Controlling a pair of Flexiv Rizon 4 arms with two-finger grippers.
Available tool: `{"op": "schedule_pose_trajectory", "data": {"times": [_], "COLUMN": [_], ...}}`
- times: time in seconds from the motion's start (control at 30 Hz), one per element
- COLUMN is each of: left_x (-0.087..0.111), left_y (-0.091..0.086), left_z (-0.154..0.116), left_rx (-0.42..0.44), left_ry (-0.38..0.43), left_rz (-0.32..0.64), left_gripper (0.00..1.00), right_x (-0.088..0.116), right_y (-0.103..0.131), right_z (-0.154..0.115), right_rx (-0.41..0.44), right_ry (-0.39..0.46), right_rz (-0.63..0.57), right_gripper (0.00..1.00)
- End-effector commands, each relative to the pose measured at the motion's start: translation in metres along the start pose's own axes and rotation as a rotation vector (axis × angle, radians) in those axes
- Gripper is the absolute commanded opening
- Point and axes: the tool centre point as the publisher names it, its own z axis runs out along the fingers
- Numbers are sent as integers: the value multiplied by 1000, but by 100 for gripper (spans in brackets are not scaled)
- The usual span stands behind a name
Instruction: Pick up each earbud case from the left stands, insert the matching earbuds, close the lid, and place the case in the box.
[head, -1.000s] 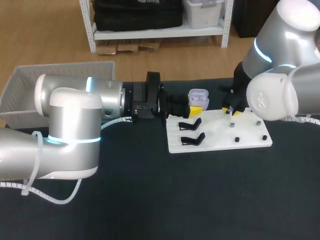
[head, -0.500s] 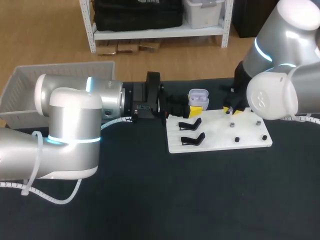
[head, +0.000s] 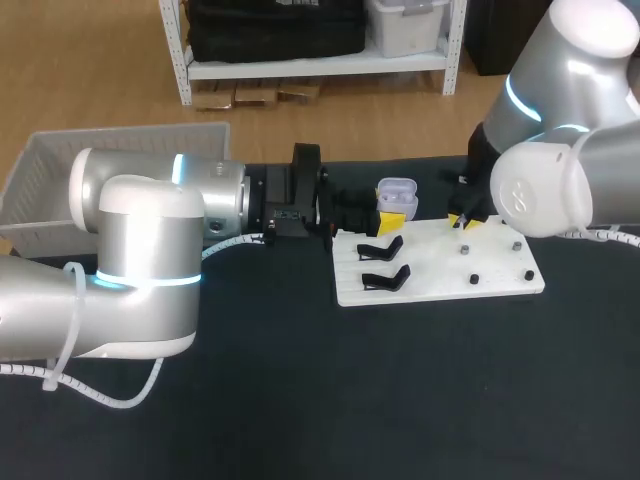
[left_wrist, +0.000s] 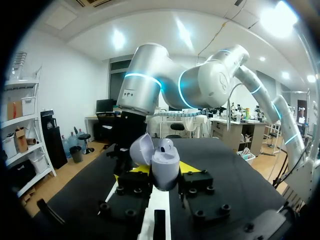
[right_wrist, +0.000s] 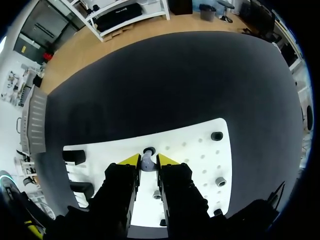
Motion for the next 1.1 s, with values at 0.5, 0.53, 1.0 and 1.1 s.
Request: {"op": "schedule_pose_trajectory", "data": {"times": [0.5, 0.53, 1.0, 1.1], "left_x": [1, 1, 1, 1], "left_y": [-1, -1, -1, -1], "left_z": [0, 0, 0, 0], "left_rx": [-5, -5, -5, -5], "left_ry": [-7, -7, -7, -7], "left_rz": [3, 3, 3, 3], "left_gripper": [0, 0, 0, 0], "right_x": [17, 18, 48, 61], "right_y": [14, 15, 56, 67], "right_z": [-95, -103, -198, -213], "right_rx": [9, 10, 53, 38], "right_ry": [121, 121, 175, 173], "right_rz": [-242, -267, -445, -439], "right_gripper": [0, 0, 0, 0]}}
